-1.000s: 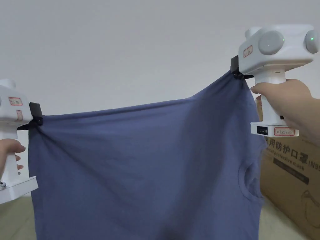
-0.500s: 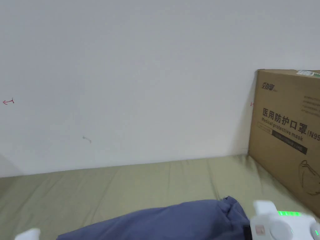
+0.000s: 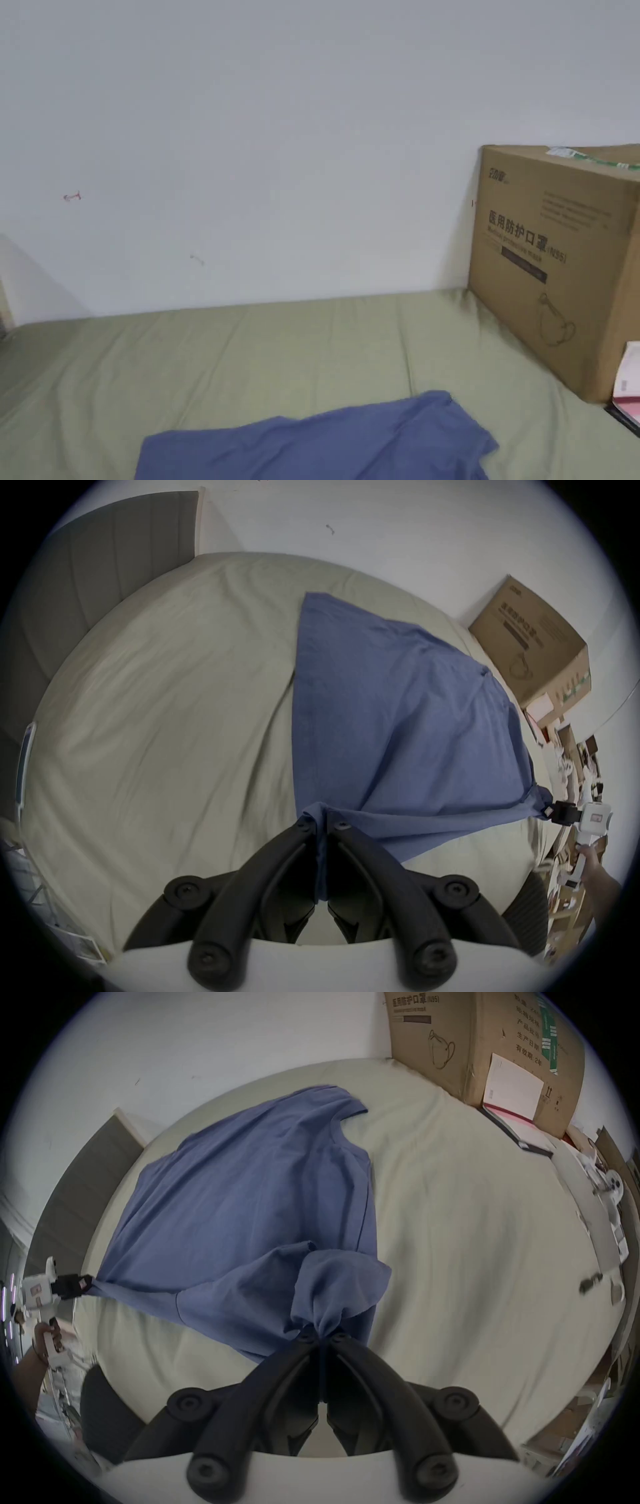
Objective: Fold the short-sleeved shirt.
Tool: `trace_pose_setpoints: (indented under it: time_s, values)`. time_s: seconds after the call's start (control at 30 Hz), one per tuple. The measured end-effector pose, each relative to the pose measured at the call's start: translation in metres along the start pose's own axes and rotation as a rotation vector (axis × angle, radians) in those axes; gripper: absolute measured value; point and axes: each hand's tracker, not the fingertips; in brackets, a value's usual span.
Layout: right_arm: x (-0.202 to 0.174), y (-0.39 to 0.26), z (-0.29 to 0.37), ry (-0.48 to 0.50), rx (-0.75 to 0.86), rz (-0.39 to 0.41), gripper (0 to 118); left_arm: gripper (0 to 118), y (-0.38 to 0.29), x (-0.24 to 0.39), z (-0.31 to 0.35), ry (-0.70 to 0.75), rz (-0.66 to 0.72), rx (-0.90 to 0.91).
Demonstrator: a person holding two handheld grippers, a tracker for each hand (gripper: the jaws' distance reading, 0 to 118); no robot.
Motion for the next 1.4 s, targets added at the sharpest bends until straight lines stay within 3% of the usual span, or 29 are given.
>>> trace_pose_setpoints:
  time_s: [0.23, 0.37, 0.5, 0.63, 0.67, 0.7, 0.73, 0.77, 0.8, 0.9, 1.0, 1.07, 1.13, 1.23, 1.27, 1.3, 1.33, 1.37, 1.4]
  values:
    - [0.007, -0.061, 0.022, -0.025, -0.051, 0.060, 1, 3, -0.059, 0.007, 0.032, 0.000, -0.097, -0.041]
    - [0.012, -0.067, 0.024, -0.039, -0.102, 0.055, 1, 3, -0.062, 0.008, 0.038, 0.012, -0.137, -0.072]
    - [0.002, -0.065, 0.020, -0.071, -0.162, 0.105, 1, 3, -0.063, 0.010, 0.031, 0.040, -0.202, -0.146]
    - [-0.008, -0.060, 0.016, -0.119, -0.164, 0.092, 4, 11, -0.062, 0.011, 0.025, 0.027, -0.187, -0.180]
    - [-0.009, -0.058, 0.018, -0.137, -0.162, 0.058, 17, 40, -0.062, 0.008, 0.027, 0.029, -0.139, -0.192]
    - [-0.009, -0.057, 0.020, -0.148, -0.163, 0.025, 38, 67, -0.063, 0.005, 0.028, 0.002, -0.100, -0.195]
    - [-0.009, -0.056, 0.022, -0.149, -0.174, 0.001, 69, 91, -0.064, 0.002, 0.032, -0.042, -0.061, -0.197]
    - [-0.008, -0.055, 0.026, -0.143, -0.177, -0.007, 102, 104, -0.064, 0.000, 0.038, -0.069, -0.032, -0.189]
    - [-0.010, -0.054, 0.032, -0.136, -0.168, -0.009, 112, 102, -0.062, -0.001, 0.046, -0.082, -0.013, -0.173]
    - [-0.025, -0.047, 0.058, -0.124, -0.063, 0.055, 112, 102, -0.051, 0.003, 0.080, -0.080, -0.037, -0.037]
    - [-0.045, -0.042, 0.093, -0.056, 0.193, 0.056, 112, 102, -0.044, 0.022, 0.121, -0.073, -0.103, 0.213]
    - [-0.062, -0.045, 0.119, 0.069, 0.443, 0.066, 112, 102, -0.048, 0.042, 0.144, -0.054, -0.142, 0.429]
    - [-0.082, -0.055, 0.136, 0.136, 0.666, 0.106, 112, 102, -0.061, 0.060, 0.157, -0.031, -0.154, 0.617]
    - [-0.119, -0.072, 0.150, 0.069, 0.931, 0.155, 111, 99, -0.075, 0.085, 0.167, -0.079, -0.155, 0.803]
    - [-0.132, -0.075, 0.151, 0.029, 0.987, 0.167, 108, 89, -0.078, 0.089, 0.166, -0.097, -0.148, 0.849]
    - [-0.141, -0.074, 0.148, 0.005, 1.004, 0.183, 99, 72, -0.079, 0.095, 0.167, -0.097, -0.138, 0.886]
    - [-0.150, -0.074, 0.149, -0.009, 1.026, 0.200, 77, 42, -0.079, 0.102, 0.169, -0.092, -0.120, 0.914]
    - [-0.157, -0.073, 0.149, -0.012, 1.040, 0.212, 20, 0, -0.077, 0.107, 0.170, -0.077, -0.111, 0.926]
    - [-0.163, -0.071, 0.149, -0.032, 1.043, 0.226, 1, 0, -0.074, 0.112, 0.169, -0.059, -0.105, 0.928]
